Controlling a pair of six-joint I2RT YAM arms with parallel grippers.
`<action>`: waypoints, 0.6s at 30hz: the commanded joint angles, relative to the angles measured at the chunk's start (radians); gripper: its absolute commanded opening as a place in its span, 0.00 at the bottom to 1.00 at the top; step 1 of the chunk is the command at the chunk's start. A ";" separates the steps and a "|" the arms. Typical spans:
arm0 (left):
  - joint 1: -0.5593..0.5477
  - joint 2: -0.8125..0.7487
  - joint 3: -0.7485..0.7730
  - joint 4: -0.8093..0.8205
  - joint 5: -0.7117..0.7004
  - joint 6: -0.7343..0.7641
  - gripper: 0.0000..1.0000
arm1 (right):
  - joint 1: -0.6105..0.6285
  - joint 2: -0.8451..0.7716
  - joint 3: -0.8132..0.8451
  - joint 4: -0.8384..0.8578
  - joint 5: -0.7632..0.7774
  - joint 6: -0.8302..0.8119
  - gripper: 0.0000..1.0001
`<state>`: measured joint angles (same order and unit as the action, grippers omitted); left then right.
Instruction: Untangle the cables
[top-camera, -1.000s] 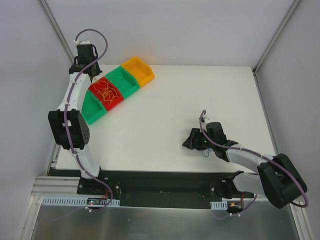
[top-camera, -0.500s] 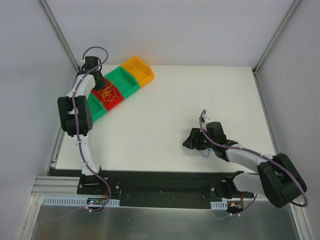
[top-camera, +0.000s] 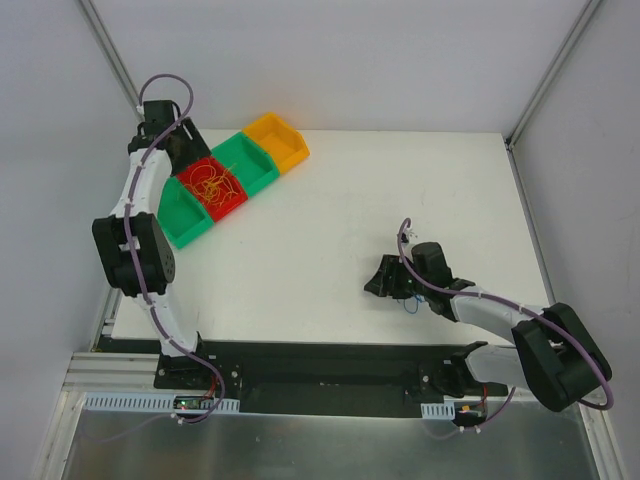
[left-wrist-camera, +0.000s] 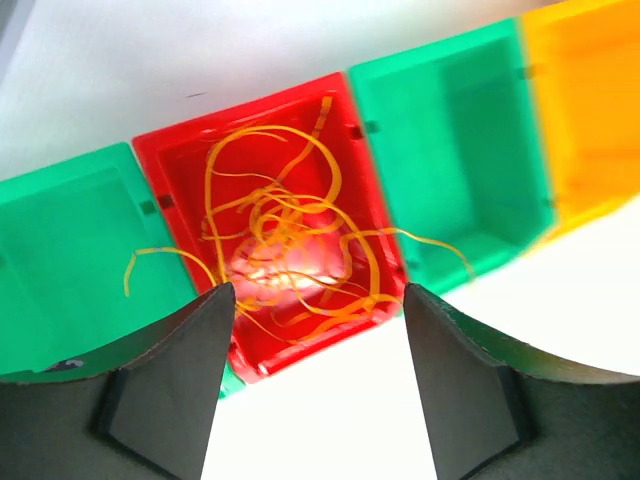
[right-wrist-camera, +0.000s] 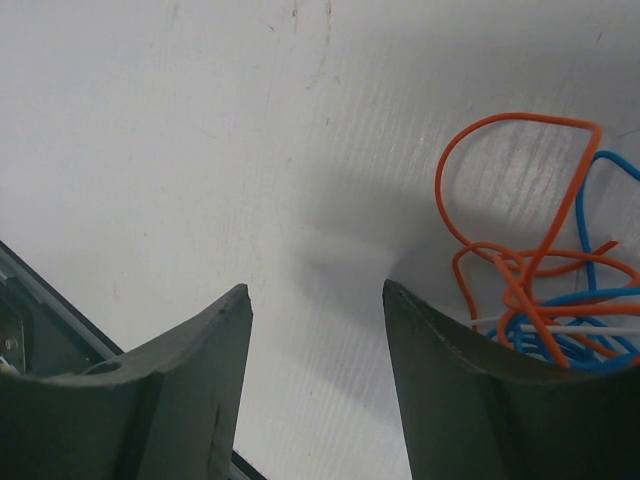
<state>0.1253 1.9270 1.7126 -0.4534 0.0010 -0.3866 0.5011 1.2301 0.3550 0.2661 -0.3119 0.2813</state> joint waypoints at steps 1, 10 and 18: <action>0.002 -0.170 -0.048 0.013 0.137 -0.080 0.70 | -0.006 -0.027 0.016 0.016 0.017 -0.036 0.58; 0.000 -0.411 -0.318 0.136 0.286 -0.140 0.79 | -0.004 -0.222 0.067 -0.257 0.164 -0.086 0.61; 0.111 -0.283 -0.285 0.093 0.209 -0.322 0.63 | -0.006 -0.369 0.091 -0.367 0.223 -0.053 0.62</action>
<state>0.1505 1.5608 1.3865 -0.3698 0.1925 -0.5587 0.4995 0.8989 0.4023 -0.0261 -0.1486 0.2264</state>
